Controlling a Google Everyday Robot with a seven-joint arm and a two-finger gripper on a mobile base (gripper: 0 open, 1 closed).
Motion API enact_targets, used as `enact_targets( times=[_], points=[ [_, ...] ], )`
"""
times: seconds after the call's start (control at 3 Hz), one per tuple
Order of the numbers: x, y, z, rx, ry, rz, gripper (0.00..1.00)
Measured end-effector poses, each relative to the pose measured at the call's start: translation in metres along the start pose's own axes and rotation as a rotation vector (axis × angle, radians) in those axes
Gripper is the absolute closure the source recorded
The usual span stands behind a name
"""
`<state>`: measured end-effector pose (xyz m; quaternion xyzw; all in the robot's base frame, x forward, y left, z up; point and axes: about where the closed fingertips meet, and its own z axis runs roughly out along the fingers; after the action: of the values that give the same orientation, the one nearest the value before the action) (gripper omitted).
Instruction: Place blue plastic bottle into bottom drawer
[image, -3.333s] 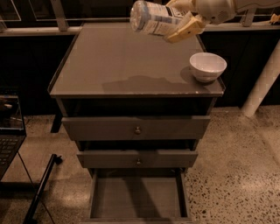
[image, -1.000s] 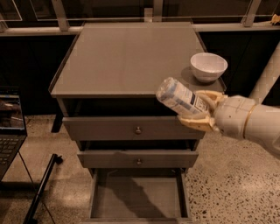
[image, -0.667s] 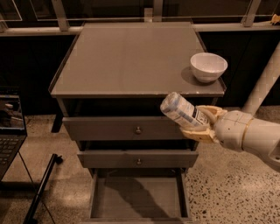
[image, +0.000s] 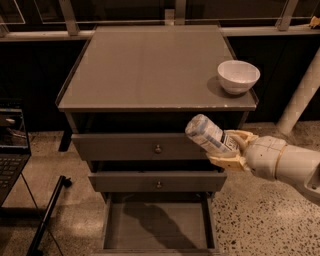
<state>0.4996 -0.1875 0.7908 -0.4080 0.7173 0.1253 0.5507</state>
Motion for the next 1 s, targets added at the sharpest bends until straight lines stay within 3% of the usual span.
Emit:
enact_targets(
  times=[0.33, 0.67, 1.0],
  points=[
    [0.061, 0.017, 0.011, -0.004, 0.030, 0.127, 1.00],
    [0.163, 0.052, 0.030, -0.023, 0.091, 0.323, 1.00],
    [0.241, 0.087, 0.054, -0.090, 0.155, 0.472, 1.00]
  ],
)
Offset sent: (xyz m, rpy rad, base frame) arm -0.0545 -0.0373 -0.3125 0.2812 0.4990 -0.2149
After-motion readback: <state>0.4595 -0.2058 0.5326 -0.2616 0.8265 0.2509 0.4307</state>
